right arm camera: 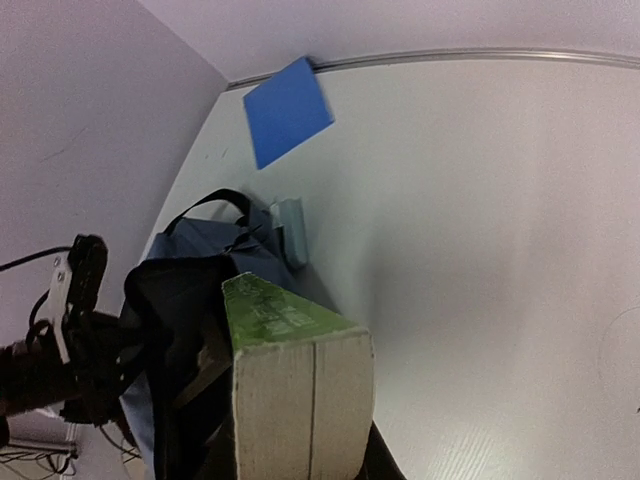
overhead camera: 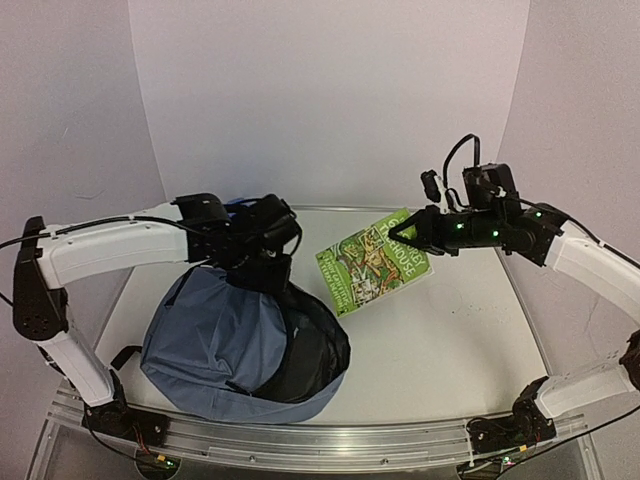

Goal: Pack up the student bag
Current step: Place the book in the student bag.

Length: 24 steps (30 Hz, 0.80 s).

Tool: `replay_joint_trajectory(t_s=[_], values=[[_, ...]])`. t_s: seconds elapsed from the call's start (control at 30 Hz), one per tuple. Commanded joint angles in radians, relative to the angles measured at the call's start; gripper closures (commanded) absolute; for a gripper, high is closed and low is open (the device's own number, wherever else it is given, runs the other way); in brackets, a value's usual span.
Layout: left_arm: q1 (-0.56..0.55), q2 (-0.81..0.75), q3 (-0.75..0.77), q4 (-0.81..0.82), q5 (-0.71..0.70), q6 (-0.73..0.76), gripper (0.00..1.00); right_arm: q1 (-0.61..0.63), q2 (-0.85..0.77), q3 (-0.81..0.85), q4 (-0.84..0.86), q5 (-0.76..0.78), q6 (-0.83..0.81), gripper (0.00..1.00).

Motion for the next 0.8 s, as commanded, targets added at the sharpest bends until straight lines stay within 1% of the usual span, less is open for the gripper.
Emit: replay_joint_trajectory(t_s=[0.0, 0.1, 0.23, 0.3, 0.4, 0.53, 0.7, 0.77], values=[[0.065, -0.191, -0.062, 0.249, 0.236, 0.153, 1.00, 0.040, -0.016, -0.029, 0.092, -0.193, 0.090, 1.00], [0.096, -0.251, -0.078, 0.286, 0.329, 0.192, 1.00, 0.094, 0.016, -0.062, 0.138, -0.193, 0.133, 1.00], [0.119, -0.269, -0.065, 0.264, 0.386, 0.210, 1.00, 0.149, 0.047, -0.139, 0.368, -0.253, 0.283, 1.00], [0.124, -0.270, -0.060, 0.255, 0.395, 0.212, 1.00, 0.179, 0.070, -0.159, 0.463, -0.250, 0.344, 1.00], [0.125, -0.273, -0.061, 0.259, 0.404, 0.213, 1.00, 0.213, 0.110, -0.164, 0.541, -0.201, 0.400, 1.00], [0.127, -0.279, -0.080, 0.280, 0.411, 0.210, 1.00, 0.235, 0.159, -0.192, 0.677, -0.119, 0.520, 1.00], [0.127, -0.279, -0.087, 0.292, 0.419, 0.209, 1.00, 0.291, 0.222, -0.224, 0.846, 0.073, 0.672, 1.00], [0.127, -0.280, -0.089, 0.300, 0.423, 0.211, 1.00, 0.312, 0.251, -0.223, 0.890, 0.161, 0.709, 1.00]])
